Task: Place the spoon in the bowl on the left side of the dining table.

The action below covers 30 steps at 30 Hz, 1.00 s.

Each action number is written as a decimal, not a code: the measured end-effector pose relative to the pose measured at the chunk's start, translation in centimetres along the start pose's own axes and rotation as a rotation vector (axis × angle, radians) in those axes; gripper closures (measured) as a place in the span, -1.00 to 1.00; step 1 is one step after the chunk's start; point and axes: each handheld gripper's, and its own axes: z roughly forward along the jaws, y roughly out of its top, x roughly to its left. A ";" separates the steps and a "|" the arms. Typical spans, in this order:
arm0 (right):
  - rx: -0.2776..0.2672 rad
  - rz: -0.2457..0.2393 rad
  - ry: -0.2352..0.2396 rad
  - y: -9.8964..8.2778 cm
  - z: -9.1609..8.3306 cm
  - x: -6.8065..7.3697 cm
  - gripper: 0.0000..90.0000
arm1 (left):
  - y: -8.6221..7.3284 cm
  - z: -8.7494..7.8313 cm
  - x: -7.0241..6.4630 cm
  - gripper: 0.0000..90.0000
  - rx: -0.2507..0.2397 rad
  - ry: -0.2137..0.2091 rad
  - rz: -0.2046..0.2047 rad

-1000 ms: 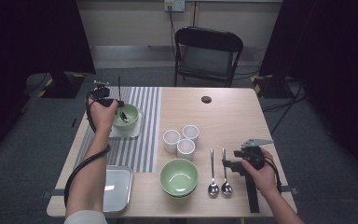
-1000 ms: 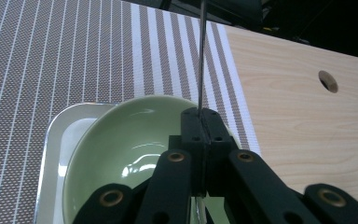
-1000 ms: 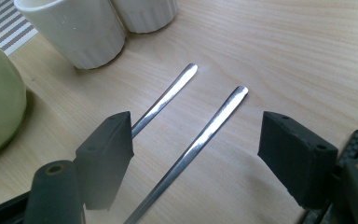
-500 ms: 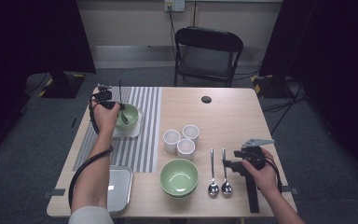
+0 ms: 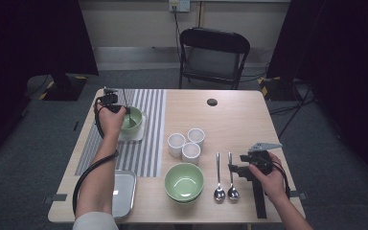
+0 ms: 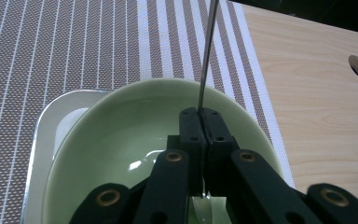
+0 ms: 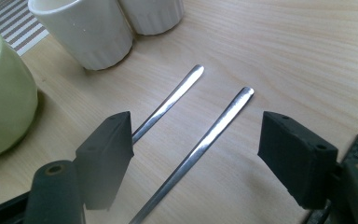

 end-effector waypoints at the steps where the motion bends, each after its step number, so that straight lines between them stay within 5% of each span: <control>1: -0.001 0.000 0.000 0.0 0.0 0.0 -0.44 | 0.0 0.0 0.0 0.96 -0.002 0.002 -0.002; 16: 0.000 -0.001 0.002 0.0 0.0 0.2 -0.44 | -0.4 -0.2 0.1 0.87 0.008 0.028 0.000; 21: -0.001 -0.004 -0.001 0.1 0.0 0.2 -0.44 | -0.5 0.1 0.2 0.76 0.023 0.058 0.040; 30: 0.003 -0.006 -0.001 0.1 0.2 0.2 -0.44 | -0.2 1.1 0.0 0.72 0.038 0.090 0.054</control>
